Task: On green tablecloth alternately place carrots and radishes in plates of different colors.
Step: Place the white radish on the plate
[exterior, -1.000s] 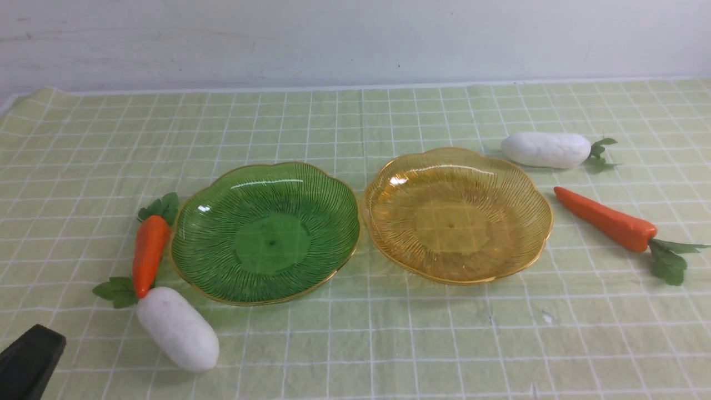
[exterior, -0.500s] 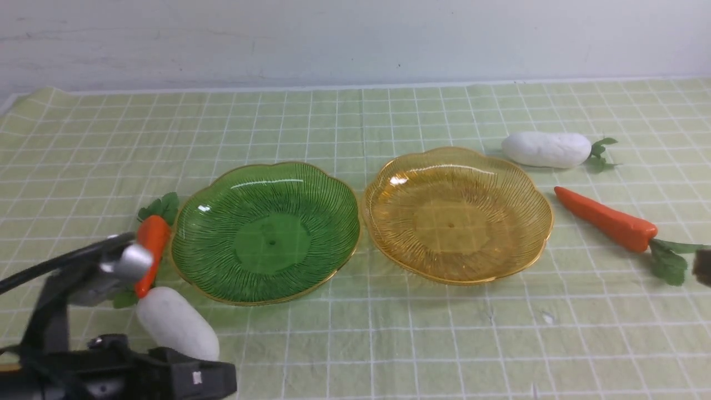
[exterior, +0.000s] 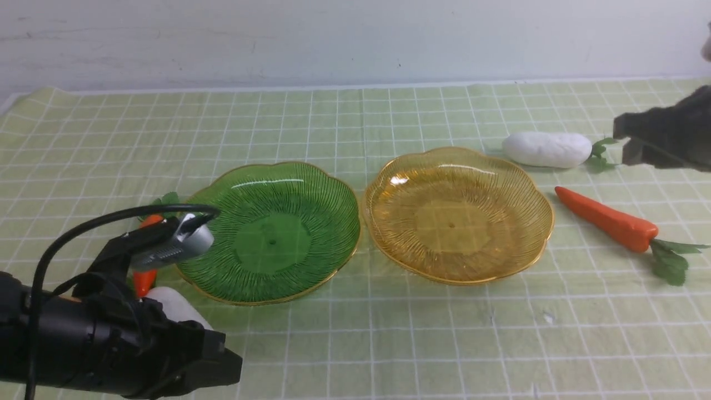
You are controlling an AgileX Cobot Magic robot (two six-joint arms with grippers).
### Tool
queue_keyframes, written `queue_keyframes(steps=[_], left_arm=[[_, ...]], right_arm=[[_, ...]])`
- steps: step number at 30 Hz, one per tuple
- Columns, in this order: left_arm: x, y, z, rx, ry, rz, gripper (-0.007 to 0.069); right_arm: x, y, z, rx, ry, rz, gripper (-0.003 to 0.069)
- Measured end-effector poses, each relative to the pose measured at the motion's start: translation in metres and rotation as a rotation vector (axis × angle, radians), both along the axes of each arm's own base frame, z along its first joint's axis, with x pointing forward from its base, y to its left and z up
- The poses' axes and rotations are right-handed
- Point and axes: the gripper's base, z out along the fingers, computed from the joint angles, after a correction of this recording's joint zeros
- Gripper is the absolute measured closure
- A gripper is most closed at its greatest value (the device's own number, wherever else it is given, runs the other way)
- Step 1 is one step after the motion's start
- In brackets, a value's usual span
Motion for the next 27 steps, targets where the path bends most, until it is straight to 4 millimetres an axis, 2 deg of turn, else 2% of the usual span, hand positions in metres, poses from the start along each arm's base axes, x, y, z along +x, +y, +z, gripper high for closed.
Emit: queue_keyframes(steps=[2, 3, 4, 5, 10, 12, 16, 17, 21, 27], left_arm=[[0.000, 0.000, 0.000, -0.002, 0.002, 0.010, 0.0438], [0.001, 0.000, 0.000, -0.002, 0.002, 0.017, 0.0404], [0.001, 0.000, 0.000, -0.001, 0.001, 0.017, 0.0399], [0.001, 0.000, 0.000, -0.002, 0.001, 0.021, 0.0363], [0.001, 0.000, 0.000, -0.002, 0.001, 0.021, 0.0300], [0.001, 0.000, 0.000, -0.002, 0.001, 0.021, 0.0293], [0.001, 0.000, 0.000, -0.002, 0.001, 0.022, 0.0293], [0.001, 0.000, 0.000, -0.002, 0.001, 0.022, 0.0293], [0.001, 0.000, 0.000, -0.002, 0.001, 0.022, 0.0293], [0.001, 0.000, 0.000, -0.002, 0.001, 0.022, 0.0293]], right_arm=[[0.011, 0.000, -0.002, -0.018, 0.005, 0.023, 0.0242], [0.026, 0.001, -0.005, -0.044, 0.015, 0.057, 0.0181], [0.028, 0.001, -0.006, -0.053, 0.019, 0.068, 0.0165], [0.048, 0.001, -0.010, -0.092, 0.027, 0.112, 0.0105], [0.089, -0.001, -0.029, -0.207, 0.038, 0.227, 0.0023], [0.100, -0.001, -0.039, -0.230, 0.042, 0.256, 0.0019], [0.130, -0.001, -0.075, -0.294, 0.036, 0.331, 0.0034], [0.131, -0.001, -0.074, -0.295, 0.033, 0.330, 0.0035], [0.147, -0.001, -0.091, -0.330, 0.011, 0.348, 0.0060], [0.159, -0.002, -0.094, -0.351, -0.097, 0.328, 0.0070]])
